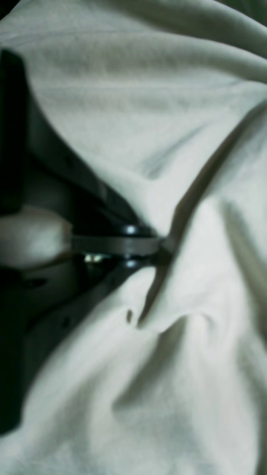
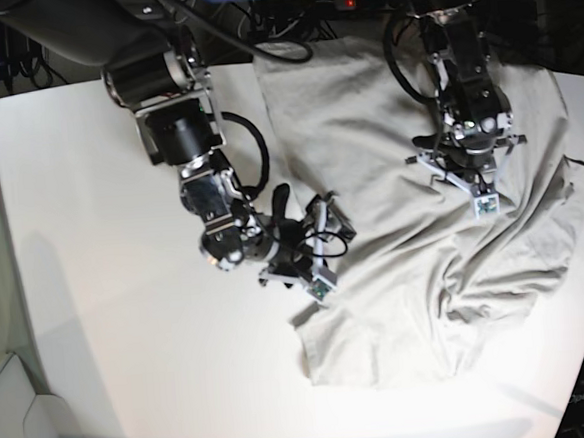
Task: Layout the t-shirt on the table in an organized manner, then fold the t-shirt properly
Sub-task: 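Release the shirt with the right gripper and move it back over the shirt, then grasp the shirt edge with the right gripper and pull it outward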
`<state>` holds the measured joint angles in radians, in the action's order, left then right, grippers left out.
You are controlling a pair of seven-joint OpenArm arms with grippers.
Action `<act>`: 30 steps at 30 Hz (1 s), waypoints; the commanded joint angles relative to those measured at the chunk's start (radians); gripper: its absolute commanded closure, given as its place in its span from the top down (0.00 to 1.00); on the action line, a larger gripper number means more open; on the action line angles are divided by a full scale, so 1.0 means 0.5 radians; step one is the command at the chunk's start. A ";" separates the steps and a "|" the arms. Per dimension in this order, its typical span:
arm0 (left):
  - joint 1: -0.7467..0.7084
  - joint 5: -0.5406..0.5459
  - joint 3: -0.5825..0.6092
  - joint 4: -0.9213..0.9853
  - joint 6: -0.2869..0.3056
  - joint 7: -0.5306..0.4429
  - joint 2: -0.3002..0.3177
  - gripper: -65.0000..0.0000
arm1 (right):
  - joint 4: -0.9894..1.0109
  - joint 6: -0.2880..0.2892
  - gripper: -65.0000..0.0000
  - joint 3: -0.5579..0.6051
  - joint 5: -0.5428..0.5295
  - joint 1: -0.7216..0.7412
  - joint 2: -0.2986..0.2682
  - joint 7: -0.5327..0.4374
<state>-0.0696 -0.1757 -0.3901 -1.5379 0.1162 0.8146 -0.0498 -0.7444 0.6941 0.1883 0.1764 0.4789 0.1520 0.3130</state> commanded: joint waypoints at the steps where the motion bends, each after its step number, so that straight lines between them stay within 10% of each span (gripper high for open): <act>1: 0.009 -0.003 0.002 -0.028 -0.007 0.029 0.003 0.00 | -0.013 0.008 0.51 0.002 0.011 0.038 0.010 0.026; 9: 0.009 -0.003 0.002 -0.031 -0.007 0.029 0.003 0.00 | -0.019 0.008 0.00 0.073 0.014 0.019 0.010 -0.032; 30: 0.079 0.000 0.217 -0.326 -0.007 0.029 -0.215 0.00 | -1.007 0.008 0.00 -0.476 0.020 -0.155 -0.229 0.431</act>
<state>-0.0422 -0.1761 -0.2836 -1.6867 0.1162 0.8482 -0.1566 -1.2324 0.6952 -0.0475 0.1967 0.3759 0.0448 0.5461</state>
